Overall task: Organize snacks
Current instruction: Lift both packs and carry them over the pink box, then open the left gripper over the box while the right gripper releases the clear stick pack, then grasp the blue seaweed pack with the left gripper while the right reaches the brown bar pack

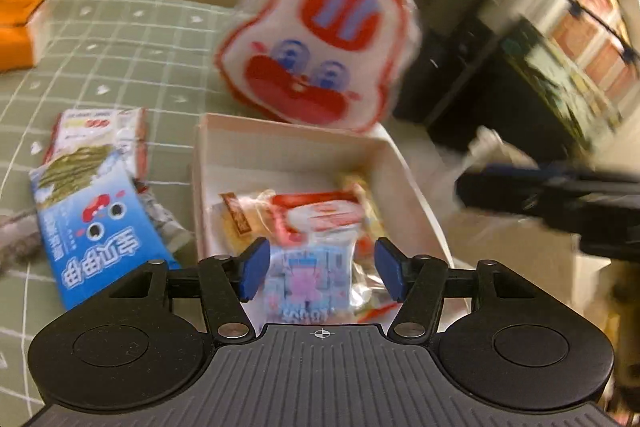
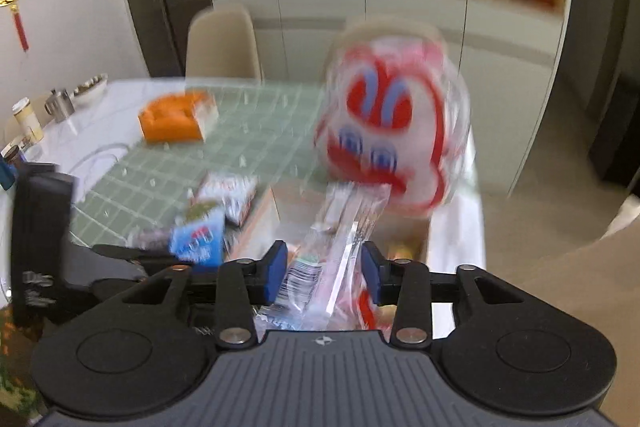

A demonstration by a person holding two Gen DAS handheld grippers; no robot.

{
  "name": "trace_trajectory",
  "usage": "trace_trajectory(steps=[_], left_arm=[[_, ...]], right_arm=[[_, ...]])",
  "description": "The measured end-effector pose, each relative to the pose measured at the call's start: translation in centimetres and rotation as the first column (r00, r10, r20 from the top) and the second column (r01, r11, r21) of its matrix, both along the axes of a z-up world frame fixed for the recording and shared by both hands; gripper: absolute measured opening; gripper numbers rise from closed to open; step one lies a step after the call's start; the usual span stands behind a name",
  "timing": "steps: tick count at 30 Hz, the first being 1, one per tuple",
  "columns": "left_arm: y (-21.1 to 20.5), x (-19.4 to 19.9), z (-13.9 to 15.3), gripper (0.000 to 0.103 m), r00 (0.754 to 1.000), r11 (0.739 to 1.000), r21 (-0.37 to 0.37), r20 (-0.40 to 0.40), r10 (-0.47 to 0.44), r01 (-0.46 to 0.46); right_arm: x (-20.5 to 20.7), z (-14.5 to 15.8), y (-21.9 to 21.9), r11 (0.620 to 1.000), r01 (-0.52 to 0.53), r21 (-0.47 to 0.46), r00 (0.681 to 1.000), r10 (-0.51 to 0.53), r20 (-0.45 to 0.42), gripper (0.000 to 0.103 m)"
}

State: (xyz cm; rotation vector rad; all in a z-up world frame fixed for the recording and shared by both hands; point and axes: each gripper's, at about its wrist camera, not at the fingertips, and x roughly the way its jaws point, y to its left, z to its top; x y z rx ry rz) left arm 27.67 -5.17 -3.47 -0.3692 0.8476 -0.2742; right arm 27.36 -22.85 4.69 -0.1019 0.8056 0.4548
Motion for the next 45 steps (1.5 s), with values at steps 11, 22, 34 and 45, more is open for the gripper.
trace_trajectory(steps=[11, 22, 34, 45], left_arm=[[8.0, -8.0, -0.7, 0.063, 0.903, 0.902, -0.053, 0.004, 0.429, -0.428], [11.1, -17.2, -3.5, 0.063, 0.773, 0.775, -0.041, -0.111, 0.624, -0.631], [12.9, -22.0, -3.7, 0.063, 0.726, 0.718, -0.105, -0.104, 0.680, -0.688], [12.4, -20.2, -3.7, 0.063, 0.807, 0.812, 0.024, -0.099, 0.582, -0.583]], right_arm=[[5.6, -3.8, 9.6, 0.971, -0.224, -0.085, 0.974, 0.220, -0.049, 0.065], [10.9, -11.0, 25.2, 0.936, -0.279, -0.216, 0.956, 0.250, -0.153, 0.065], [3.4, -12.2, 23.9, 0.868, -0.480, -0.128, 0.836, 0.408, -0.367, 0.038], [-3.8, -10.2, 22.4, 0.802, -0.595, -0.056, 0.760, 0.538, -0.364, 0.031]])
